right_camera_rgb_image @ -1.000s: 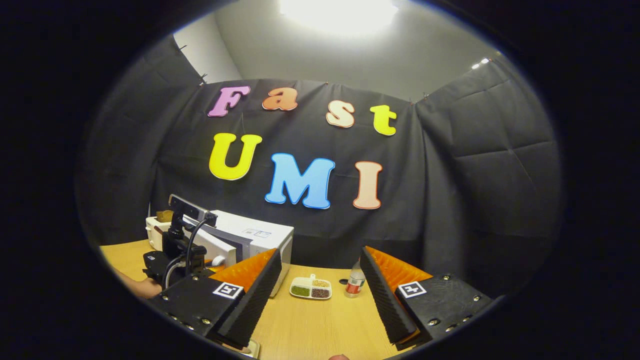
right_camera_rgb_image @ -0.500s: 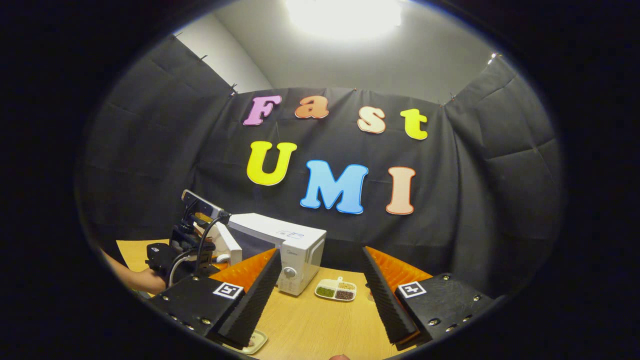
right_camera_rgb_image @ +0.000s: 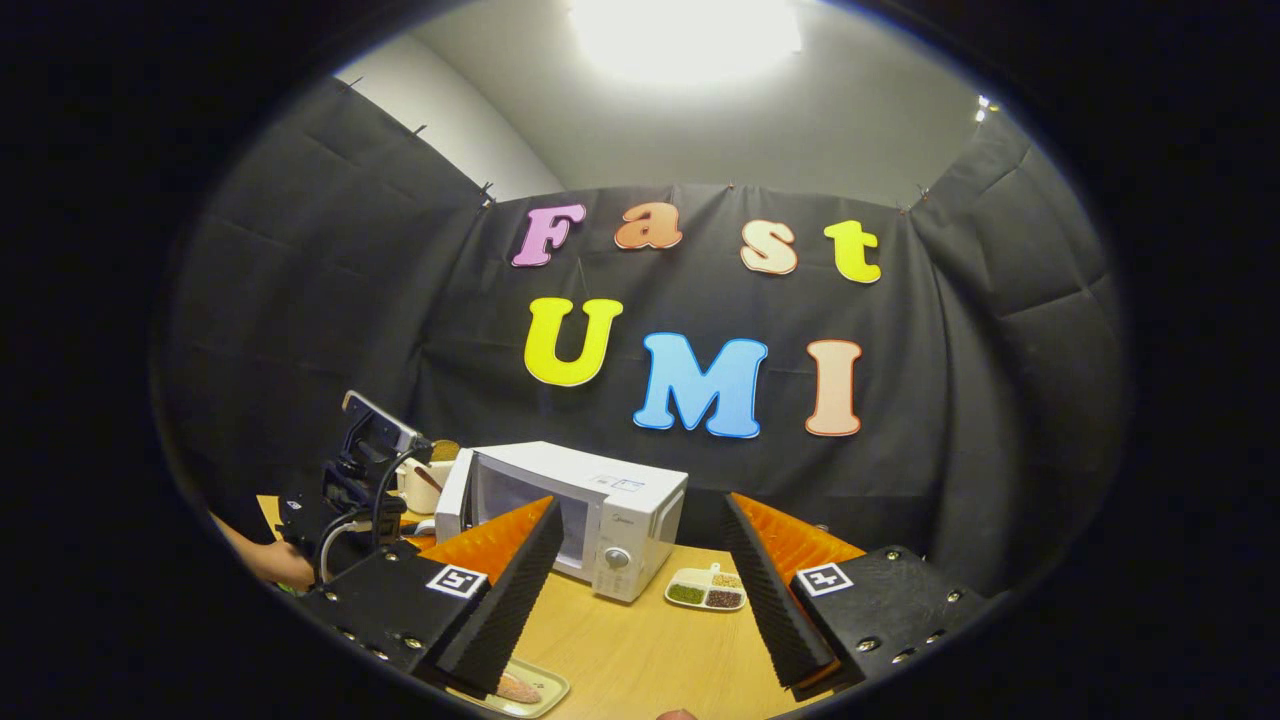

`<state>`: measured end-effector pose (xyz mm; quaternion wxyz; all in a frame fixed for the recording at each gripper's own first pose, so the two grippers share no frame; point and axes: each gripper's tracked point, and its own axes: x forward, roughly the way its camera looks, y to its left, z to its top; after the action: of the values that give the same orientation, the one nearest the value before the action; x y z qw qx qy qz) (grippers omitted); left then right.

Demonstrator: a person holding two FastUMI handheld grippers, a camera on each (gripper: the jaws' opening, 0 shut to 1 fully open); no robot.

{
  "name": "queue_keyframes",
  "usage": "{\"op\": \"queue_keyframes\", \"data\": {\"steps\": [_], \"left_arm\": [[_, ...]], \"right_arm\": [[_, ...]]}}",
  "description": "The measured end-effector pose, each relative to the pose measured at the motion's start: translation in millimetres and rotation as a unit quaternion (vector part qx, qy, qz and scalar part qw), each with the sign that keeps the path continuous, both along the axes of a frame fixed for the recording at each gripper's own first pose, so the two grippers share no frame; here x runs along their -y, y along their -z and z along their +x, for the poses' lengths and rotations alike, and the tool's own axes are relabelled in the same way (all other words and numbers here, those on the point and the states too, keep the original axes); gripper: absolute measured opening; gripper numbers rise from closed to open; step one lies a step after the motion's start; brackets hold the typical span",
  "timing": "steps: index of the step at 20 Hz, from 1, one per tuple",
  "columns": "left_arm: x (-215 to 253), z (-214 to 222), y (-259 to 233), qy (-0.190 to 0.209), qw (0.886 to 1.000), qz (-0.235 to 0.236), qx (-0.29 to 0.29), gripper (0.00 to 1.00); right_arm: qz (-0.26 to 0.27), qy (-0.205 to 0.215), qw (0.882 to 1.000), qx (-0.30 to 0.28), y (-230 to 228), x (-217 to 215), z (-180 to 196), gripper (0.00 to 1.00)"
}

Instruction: Open the microwave oven with the left hand, put the food in, and close the microwave oven.

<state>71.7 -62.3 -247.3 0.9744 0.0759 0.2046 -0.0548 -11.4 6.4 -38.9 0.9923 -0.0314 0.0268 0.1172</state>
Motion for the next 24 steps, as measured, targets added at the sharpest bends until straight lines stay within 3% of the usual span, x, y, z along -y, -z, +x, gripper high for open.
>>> {"op": "queue_keyframes", "data": {"steps": [12, 20, 24], "left_arm": [[-94, -13, 2, 0.030, 0.999, -0.014, 0.002, 0.14], [-120, -16, 5, 0.048, 0.998, -0.034, 0.010, 0.16], [-145, -29, 4, 0.027, 0.998, -0.056, 0.015, 0.27]], "right_arm": [[0.018, 0.005, 1.000, -0.017, 1, -103, -4, 0.97], [0.009, 0.003, 1.000, -0.026, 5, -138, -3, 0.97], [0.002, 0.004, 0.999, -0.032, 5, -142, 0, 0.97]]}}
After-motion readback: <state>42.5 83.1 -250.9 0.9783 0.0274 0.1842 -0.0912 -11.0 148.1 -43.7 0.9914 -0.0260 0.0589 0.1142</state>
